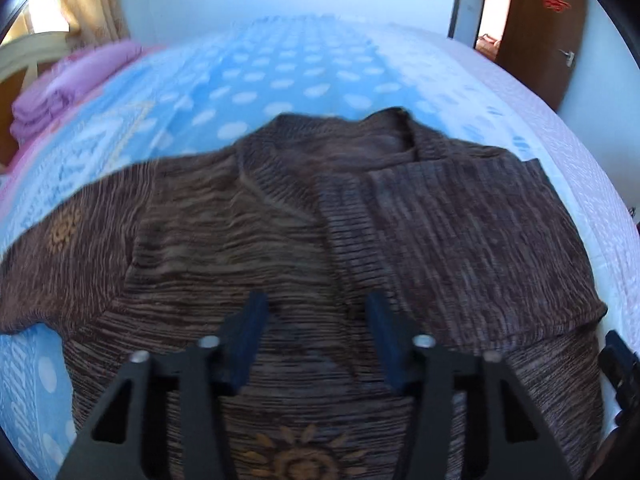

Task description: Fold small clothes

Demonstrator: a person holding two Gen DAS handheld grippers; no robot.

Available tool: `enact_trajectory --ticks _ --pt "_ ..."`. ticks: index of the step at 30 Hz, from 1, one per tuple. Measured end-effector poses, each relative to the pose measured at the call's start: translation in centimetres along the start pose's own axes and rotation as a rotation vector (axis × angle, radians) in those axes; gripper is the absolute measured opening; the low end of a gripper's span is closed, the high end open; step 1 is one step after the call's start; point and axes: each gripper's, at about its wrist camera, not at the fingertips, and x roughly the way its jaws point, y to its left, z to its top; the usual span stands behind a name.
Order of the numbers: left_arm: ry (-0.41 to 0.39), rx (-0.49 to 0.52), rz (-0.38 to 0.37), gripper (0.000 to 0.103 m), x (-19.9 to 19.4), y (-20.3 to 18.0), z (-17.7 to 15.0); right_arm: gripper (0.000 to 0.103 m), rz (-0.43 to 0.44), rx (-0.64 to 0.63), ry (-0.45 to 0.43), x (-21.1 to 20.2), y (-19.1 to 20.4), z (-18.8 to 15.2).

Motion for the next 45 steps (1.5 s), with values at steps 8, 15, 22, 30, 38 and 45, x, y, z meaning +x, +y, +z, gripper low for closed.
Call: enact_trajectory --ticks 8,15,22,30,38,45 --pt "-0.041 0.075 -0.028 0.002 -2.8 -1.0 -0.4 0.065 -0.011 -0.016 -0.006 0.0 0.3 0.0" --pt "-0.047 0.037 -0.047 0.008 -2.9 0.4 -1.2 0.065 -0.025 -0.036 0.003 0.3 0.7 0.0" --pt "-0.073 0.003 -0.081 0.067 -1.9 0.2 -0.3 0.065 -0.048 -0.063 0.005 0.4 1.2 -0.2" --pt "-0.042 0.080 -0.099 0.000 -1.7 -1.5 -1.1 0.065 -0.042 -0.059 0.009 0.5 1.2 -0.2" --pt "-0.045 0.035 -0.122 0.001 -2.2 0.4 -1.6 0.065 -0.054 -0.070 0.012 0.6 1.4 -0.2" --pt "-0.039 -0.021 -0.151 0.058 -1.9 0.0 -1.1 0.065 -0.062 -0.079 0.015 0.6 1.5 -0.3"
